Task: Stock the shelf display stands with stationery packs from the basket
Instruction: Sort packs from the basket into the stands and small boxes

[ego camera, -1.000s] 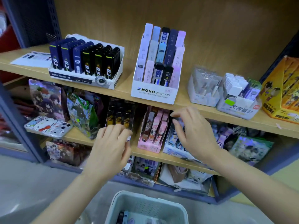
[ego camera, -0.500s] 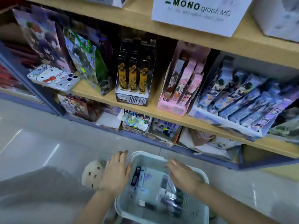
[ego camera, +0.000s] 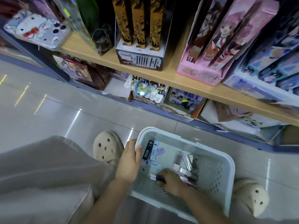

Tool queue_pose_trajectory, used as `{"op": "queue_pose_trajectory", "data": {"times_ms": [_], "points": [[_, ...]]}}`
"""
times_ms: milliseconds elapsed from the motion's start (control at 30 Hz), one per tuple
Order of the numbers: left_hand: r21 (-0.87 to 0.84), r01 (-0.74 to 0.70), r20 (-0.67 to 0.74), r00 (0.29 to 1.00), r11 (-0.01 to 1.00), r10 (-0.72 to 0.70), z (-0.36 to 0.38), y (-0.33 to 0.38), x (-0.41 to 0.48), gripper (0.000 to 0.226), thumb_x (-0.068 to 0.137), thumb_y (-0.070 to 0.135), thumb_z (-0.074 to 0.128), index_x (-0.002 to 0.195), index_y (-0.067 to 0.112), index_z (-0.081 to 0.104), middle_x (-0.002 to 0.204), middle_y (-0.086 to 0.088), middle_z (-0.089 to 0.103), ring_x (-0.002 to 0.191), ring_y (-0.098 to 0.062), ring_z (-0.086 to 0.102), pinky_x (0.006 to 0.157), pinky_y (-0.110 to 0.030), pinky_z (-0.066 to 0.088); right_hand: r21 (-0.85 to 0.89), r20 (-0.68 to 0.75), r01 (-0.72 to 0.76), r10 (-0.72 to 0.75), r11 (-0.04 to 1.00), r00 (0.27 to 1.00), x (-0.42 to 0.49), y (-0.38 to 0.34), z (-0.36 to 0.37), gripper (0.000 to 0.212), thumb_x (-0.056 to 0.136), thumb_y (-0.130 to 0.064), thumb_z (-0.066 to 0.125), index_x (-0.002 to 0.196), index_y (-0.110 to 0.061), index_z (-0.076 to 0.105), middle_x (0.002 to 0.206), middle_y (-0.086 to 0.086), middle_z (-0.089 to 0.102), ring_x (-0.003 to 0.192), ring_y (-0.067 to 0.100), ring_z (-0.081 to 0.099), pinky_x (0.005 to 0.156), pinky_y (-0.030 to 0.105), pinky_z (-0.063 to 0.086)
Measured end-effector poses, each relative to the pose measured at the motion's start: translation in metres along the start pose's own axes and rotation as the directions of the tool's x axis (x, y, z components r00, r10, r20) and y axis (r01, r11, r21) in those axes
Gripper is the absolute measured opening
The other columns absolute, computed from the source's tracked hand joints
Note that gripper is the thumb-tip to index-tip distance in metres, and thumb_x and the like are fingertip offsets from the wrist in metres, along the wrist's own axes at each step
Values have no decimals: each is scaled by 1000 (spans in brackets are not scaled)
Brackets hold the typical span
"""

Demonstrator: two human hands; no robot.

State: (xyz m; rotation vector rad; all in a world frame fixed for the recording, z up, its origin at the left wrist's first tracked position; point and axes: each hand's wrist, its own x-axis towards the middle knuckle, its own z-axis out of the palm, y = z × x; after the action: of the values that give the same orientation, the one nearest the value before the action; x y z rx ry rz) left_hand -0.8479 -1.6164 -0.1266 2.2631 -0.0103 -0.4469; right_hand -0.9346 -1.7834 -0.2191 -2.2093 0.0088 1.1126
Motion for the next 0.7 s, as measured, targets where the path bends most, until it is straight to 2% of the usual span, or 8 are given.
{"op": "queue_pose_trajectory", "data": {"times_ms": [100,200,333,433,500,600,633,700], "points": [[-6,0,-6,1000,1000,0,0,1,0,42,94,44,23,108,15,50,101,2,49,94,-14,50,74,-19,31,-23,47,-56,57,998,997,5,2,-1,28,94,-32,52,98,-4,56,108,17,54,95,25,53,81,32,42],[-13,19,-5,1000,1000,-19,0,2,-1,40,96,42,25,112,15,50,104,2,49,96,-11,49,75,-17,31,-13,85,-60,61,998,994,6,2,-1,29,95,-28,51,108,-2,55,112,15,53,100,25,53,87,33,43],[-6,47,8,999,999,-47,-2,5,-2,35,99,37,28,116,15,50,109,3,50,97,-9,49,76,-17,32,25,102,-70,67,997,993,4,2,-1,23,96,-24,50,110,-7,53,104,9,54,95,21,52,80,29,41],[-7,62,11,998,998,-62,-2,5,-3,34,100,36,29,115,15,50,108,3,49,97,-10,49,75,-15,31,44,135,-77,70,996,988,0,1,-1,37,96,-30,49,125,-7,49,118,14,55,108,26,54,94,35,43],[-35,71,-5,997,997,-71,-2,5,-3,32,100,34,32,117,13,49,108,1,49,100,-11,49,77,-13,31,78,126,-68,58,995,990,-6,-3,-5,36,98,-31,45,127,-11,44,121,9,51,112,24,51,96,33,41],[-121,75,-146,985,990,-93,-2,9,-5,24,99,28,42,117,13,48,110,-3,49,101,-14,49,88,-22,38,202,-61,4,9,979,998,-18,-21,-20,21,101,-26,40,115,-11,42,105,4,47,92,15,49,78,27,41],[-159,76,-207,972,984,-109,-2,12,-7,18,99,28,44,112,17,47,108,-4,50,100,-17,49,88,-27,40,250,-188,58,-10,966,982,-21,-30,-26,20,101,-25,39,114,-10,41,104,5,47,88,16,50,77,30,45],[-235,69,-284,949,970,-136,-3,24,-10,10,96,33,42,100,25,46,102,-5,51,95,-18,50,85,-28,41,327,-430,157,-1,932,903,-28,-55,-38,19,100,-23,40,113,-9,42,105,6,49,84,9,53,79,37,49]]}}
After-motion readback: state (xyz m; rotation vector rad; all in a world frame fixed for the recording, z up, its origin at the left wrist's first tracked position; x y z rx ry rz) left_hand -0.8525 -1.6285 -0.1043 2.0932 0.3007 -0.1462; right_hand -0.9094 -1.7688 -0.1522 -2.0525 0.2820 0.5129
